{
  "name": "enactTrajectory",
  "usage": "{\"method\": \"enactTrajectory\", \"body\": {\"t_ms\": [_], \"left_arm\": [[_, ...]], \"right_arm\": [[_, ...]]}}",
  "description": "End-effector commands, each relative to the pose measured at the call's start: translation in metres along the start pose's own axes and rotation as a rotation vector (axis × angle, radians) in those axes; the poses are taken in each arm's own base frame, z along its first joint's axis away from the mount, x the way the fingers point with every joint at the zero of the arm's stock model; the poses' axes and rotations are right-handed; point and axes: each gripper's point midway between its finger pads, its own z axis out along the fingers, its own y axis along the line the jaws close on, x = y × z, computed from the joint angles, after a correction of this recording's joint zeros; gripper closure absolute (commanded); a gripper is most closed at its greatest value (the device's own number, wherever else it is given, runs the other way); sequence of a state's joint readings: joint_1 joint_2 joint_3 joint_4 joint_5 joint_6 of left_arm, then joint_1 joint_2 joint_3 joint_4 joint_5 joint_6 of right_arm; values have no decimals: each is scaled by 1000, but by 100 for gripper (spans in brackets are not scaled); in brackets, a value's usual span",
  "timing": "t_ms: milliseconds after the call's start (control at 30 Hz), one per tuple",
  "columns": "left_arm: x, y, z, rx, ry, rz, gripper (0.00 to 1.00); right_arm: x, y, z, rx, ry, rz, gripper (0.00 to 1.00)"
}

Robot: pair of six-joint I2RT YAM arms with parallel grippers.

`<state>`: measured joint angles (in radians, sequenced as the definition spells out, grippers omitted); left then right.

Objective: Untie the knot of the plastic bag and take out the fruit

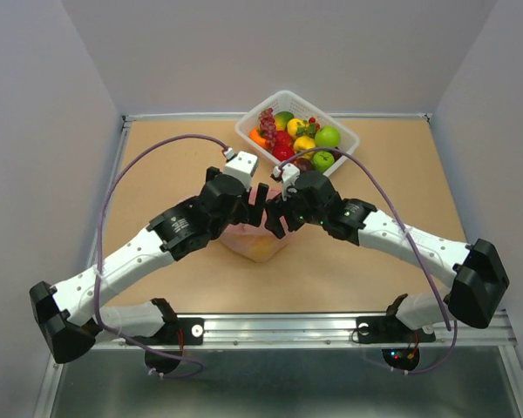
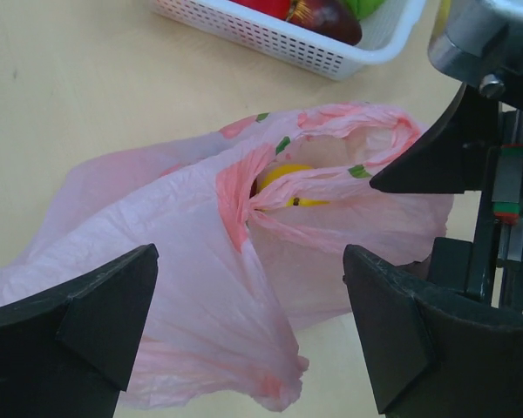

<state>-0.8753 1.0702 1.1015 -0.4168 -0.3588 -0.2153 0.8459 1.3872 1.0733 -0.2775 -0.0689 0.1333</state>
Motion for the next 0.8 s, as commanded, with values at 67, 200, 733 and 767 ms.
{"method": "enactTrajectory", "body": {"t_ms": [67,200,733,767], "left_arm": [[-6,27,15,-253,-2,179,1],[-2,38,26,-359,2,185,1],[23,8,41,-109,54,166,1],[24,10,41,-115,52,165,1]], "right_arm": [[-4,-3,-1,22,-52,-33,20],[2,-1,-2,8,-54,-29,20],[28,-7,0,19,-82,15,20],[28,-6,0,17,-83,16,20]]}}
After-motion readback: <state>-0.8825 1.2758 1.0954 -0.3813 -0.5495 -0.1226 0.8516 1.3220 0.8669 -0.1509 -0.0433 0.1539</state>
